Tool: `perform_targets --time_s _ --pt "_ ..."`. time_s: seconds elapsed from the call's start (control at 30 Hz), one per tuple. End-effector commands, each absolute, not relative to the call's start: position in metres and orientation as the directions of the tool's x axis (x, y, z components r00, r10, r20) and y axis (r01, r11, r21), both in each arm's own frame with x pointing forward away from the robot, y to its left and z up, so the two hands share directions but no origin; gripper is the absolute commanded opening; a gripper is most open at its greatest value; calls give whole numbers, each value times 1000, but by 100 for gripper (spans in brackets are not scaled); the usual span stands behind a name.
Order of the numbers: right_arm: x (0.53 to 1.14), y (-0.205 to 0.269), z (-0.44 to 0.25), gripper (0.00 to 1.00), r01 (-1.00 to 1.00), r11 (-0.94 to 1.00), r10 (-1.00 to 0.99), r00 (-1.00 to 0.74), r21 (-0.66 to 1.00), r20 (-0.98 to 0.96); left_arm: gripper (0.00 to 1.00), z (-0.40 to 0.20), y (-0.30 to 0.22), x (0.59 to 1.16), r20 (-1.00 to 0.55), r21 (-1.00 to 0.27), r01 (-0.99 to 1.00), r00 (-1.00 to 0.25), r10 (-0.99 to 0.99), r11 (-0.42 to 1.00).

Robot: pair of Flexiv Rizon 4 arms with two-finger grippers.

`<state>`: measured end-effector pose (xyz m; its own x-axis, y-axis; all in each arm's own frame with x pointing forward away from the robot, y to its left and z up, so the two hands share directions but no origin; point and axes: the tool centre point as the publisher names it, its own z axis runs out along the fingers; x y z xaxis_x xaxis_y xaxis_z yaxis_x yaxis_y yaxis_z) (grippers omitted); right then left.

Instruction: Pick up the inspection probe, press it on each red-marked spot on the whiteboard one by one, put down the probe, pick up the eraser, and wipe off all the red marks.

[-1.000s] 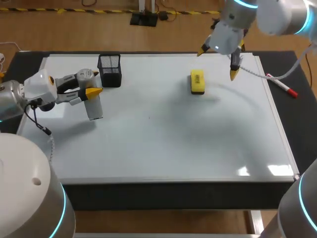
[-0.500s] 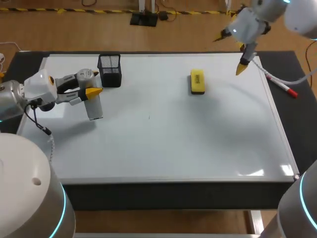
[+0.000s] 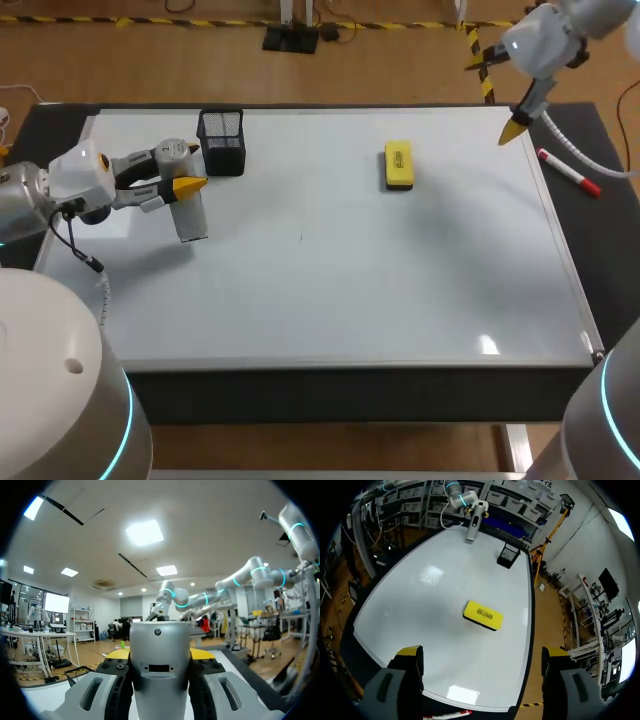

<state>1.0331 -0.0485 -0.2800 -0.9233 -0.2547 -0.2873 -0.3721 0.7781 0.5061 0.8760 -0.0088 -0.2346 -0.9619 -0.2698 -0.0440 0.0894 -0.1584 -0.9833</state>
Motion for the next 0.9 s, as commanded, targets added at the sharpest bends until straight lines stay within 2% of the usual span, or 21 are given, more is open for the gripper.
perform_targets --time_s 0.03,0.63,0.9 --pt "1030 -50 -279 100 -373 780 -253 -922 502 -292 0 -233 -8 876 -43 -984 87 -962 -269 -156" --pt "1030 -50 -279 100 -373 780 -253 -922 502 -292 0 -233 -8 876 -43 -984 87 -962 -269 -156" --pt "1030 -50 -279 100 -373 780 -253 -922 502 -292 0 -217 -10 896 -75 -982 104 -980 -182 -158"
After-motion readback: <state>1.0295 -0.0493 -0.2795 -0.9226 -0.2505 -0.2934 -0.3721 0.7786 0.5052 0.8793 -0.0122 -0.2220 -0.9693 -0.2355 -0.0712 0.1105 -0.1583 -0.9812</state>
